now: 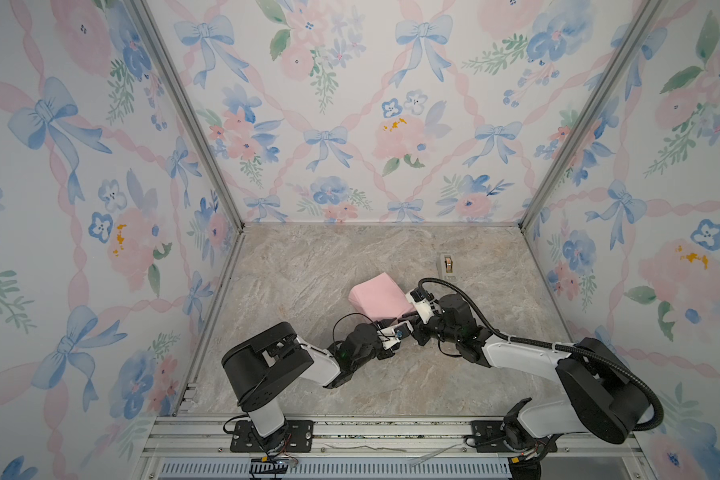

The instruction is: Wrap the gift box in paper

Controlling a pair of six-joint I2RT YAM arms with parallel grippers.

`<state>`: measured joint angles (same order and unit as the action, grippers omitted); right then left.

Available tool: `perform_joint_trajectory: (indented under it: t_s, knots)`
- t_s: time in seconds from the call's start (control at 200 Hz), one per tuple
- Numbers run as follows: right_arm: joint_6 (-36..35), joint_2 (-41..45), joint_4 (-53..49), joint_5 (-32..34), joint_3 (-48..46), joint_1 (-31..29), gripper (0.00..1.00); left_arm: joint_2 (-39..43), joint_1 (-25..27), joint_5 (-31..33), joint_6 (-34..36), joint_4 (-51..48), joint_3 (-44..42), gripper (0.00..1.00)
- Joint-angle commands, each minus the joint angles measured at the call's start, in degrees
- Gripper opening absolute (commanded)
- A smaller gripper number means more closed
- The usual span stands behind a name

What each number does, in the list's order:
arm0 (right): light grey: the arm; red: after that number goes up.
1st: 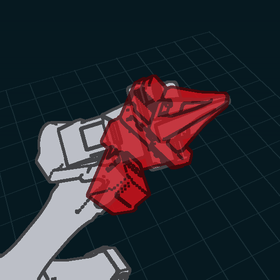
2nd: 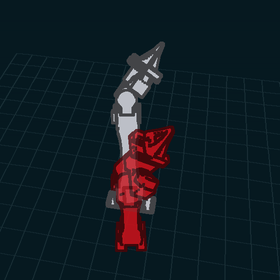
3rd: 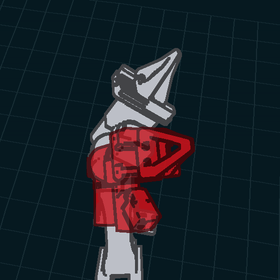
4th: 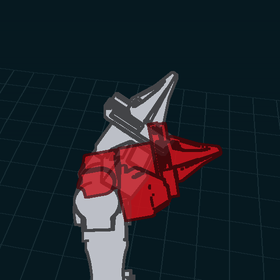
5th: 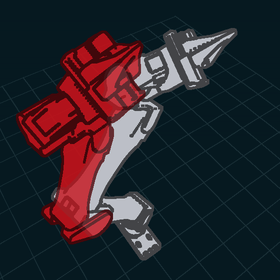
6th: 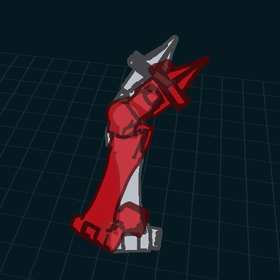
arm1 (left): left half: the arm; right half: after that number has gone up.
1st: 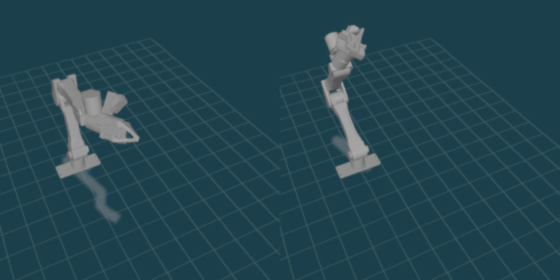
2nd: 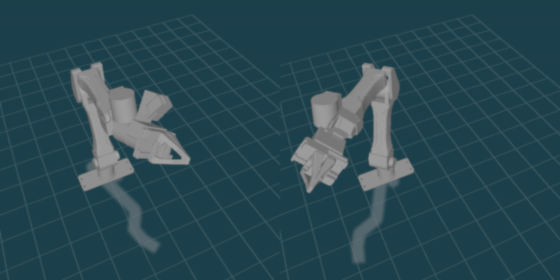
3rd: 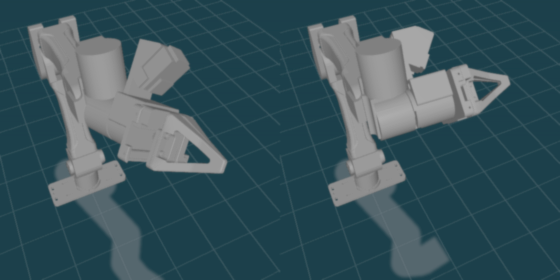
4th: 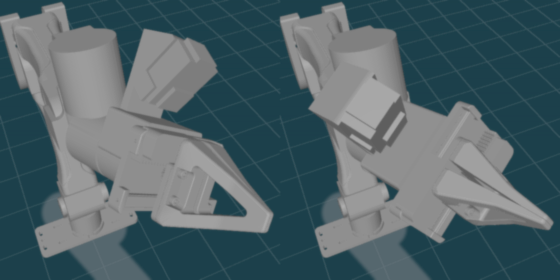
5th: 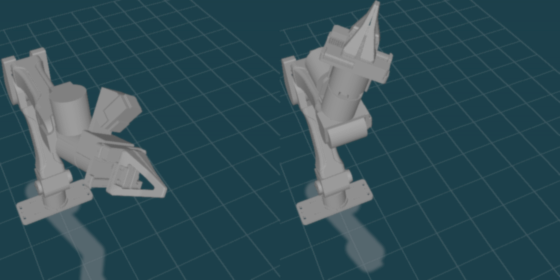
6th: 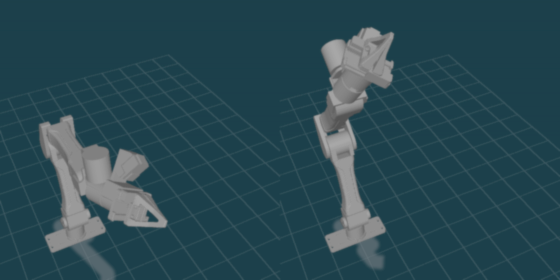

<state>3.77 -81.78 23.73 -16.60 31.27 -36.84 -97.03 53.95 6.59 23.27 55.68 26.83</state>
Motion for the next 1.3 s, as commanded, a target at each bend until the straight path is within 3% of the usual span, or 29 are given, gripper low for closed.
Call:
perform_joint_trajectory:
  t_s: [0.0, 0.405, 0.505, 0.795, 0.945, 1.135, 1.295]
  knots:
    - [-3.4, -0.7, -7.0, 5.2, 1.1, -0.9, 0.29, -0.1, -0.3, -0.2, -1.1, -2.6, -0.2, 0.47]
    - [-6.6, 0.3, -12.3, 7.0, 3.4, -2.0, 0.39, 0.2, -0.3, -0.3, -1.2, -2.7, -0.4, 0.47]
    - [-6.5, 0.9, -12.7, 6.7, 3.7, -2.1, 0.5, 0.2, -0.3, -0.3, -1.2, -2.6, -0.4, 0.47]
    - [-4.9, 7.3, -13.0, 5.2, 3.1, -1.9, 0.61, 0.2, -0.3, -0.3, -1.1, -2.5, -0.4, 0.47]
    - [-2.9, 10.5, -13.6, 2.6, 2.4, -0.4, 0.61, 0.0, -0.3, -0.5, -1.2, -2.6, -0.3, 0.47]
    - [1.7, 15.5, -12.6, -5.8, -0.1, 3.7, 0.59, 0.0, -0.3, -0.7, -1.3, -2.6, -0.3, 0.47]
    - [3.3, 17.4, -14.8, -8.7, -1.3, 4.8, 0.38, -0.1, -0.3, -1.0, -1.3, -2.6, -0.1, 0.46]
